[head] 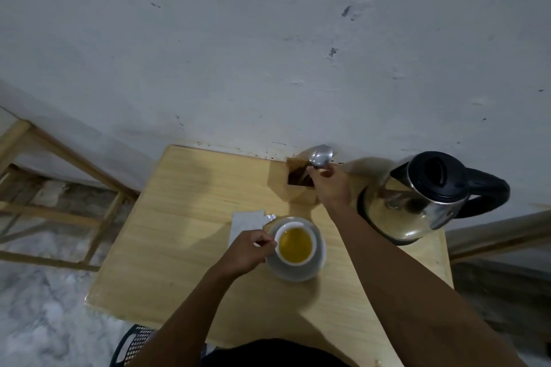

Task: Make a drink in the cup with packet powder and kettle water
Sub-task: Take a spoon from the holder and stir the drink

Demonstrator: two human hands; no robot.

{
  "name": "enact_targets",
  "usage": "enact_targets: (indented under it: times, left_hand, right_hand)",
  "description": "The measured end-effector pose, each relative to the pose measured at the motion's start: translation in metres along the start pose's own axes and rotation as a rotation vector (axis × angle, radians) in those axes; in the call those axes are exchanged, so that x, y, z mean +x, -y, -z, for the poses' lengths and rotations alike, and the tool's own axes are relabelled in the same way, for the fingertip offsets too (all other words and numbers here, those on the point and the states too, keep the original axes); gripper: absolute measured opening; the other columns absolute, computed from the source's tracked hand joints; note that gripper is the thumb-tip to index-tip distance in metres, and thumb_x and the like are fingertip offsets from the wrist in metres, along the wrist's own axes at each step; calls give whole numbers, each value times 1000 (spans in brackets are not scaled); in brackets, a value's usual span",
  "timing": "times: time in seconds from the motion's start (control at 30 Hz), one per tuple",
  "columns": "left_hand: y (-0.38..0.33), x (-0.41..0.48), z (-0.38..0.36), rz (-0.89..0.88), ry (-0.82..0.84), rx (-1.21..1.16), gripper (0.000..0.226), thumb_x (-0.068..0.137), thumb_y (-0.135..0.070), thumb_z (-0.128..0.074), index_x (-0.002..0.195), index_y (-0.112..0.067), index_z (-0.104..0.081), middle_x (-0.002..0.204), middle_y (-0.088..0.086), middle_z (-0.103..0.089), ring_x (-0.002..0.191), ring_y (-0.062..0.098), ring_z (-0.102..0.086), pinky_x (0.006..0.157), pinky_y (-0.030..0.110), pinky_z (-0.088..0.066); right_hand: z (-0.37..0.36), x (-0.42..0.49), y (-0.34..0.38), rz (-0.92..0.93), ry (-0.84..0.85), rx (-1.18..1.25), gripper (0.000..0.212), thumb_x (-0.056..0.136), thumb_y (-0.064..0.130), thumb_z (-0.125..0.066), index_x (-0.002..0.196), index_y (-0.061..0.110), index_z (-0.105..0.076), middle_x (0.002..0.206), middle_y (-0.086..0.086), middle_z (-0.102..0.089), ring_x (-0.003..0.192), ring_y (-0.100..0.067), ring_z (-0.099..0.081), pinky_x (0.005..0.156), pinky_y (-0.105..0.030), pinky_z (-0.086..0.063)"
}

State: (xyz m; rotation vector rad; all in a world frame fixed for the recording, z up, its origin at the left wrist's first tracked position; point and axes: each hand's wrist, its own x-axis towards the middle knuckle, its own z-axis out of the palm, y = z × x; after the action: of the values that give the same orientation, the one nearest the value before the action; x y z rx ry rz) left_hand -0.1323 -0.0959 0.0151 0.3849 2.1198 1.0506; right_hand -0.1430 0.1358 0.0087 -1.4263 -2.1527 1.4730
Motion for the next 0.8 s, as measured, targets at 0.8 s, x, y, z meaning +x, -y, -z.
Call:
enact_targets:
  times: [0.8]
  left_hand:
    - [10, 8, 4, -33, 81, -23, 16, 90, -23, -62, 75, -28, -65, 85, -5, -66, 73, 7, -60, 70, 22, -47]
  right_hand:
    - [-9, -13, 3, 161, -275, 119, 22, 82, 41, -67, 78, 19, -69, 73, 1, -68, 72, -17, -67, 65, -35, -56]
